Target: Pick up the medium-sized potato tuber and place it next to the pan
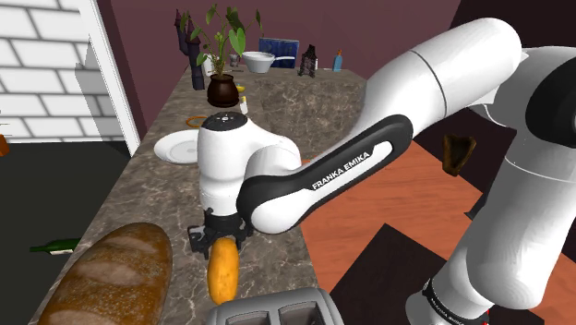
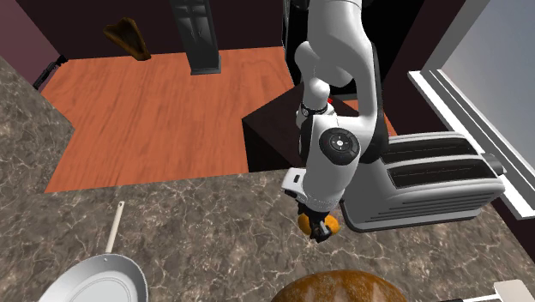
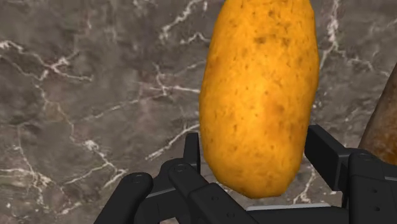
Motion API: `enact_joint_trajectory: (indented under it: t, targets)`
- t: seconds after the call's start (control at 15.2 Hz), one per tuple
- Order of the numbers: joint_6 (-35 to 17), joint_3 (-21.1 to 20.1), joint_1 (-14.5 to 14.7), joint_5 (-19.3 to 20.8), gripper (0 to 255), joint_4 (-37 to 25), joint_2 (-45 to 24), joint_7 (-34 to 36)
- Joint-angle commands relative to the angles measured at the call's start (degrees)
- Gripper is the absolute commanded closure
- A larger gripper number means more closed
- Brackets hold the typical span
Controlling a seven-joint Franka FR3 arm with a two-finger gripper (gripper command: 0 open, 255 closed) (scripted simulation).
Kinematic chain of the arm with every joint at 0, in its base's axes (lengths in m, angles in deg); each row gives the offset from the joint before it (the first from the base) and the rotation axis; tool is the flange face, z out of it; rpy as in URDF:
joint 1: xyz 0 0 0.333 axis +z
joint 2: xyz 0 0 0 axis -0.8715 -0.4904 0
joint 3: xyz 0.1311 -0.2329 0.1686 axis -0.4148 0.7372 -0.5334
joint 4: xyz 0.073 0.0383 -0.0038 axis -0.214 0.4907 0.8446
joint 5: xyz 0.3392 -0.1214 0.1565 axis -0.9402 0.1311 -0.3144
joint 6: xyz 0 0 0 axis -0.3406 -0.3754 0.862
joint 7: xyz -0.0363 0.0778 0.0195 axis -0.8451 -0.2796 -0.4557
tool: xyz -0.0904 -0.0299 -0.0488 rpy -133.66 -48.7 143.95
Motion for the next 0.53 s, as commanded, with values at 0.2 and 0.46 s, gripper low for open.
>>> enact_joint_trajectory:
  t: [0.2, 0.46]
  targets:
    - [3.52, -0.53, -0.55, -2.21, 255, -1.64, 2.41, -1.54]
    - [6.32, -0.75, -0.84, -3.61, 255, -3.23, 4.00, -2.51]
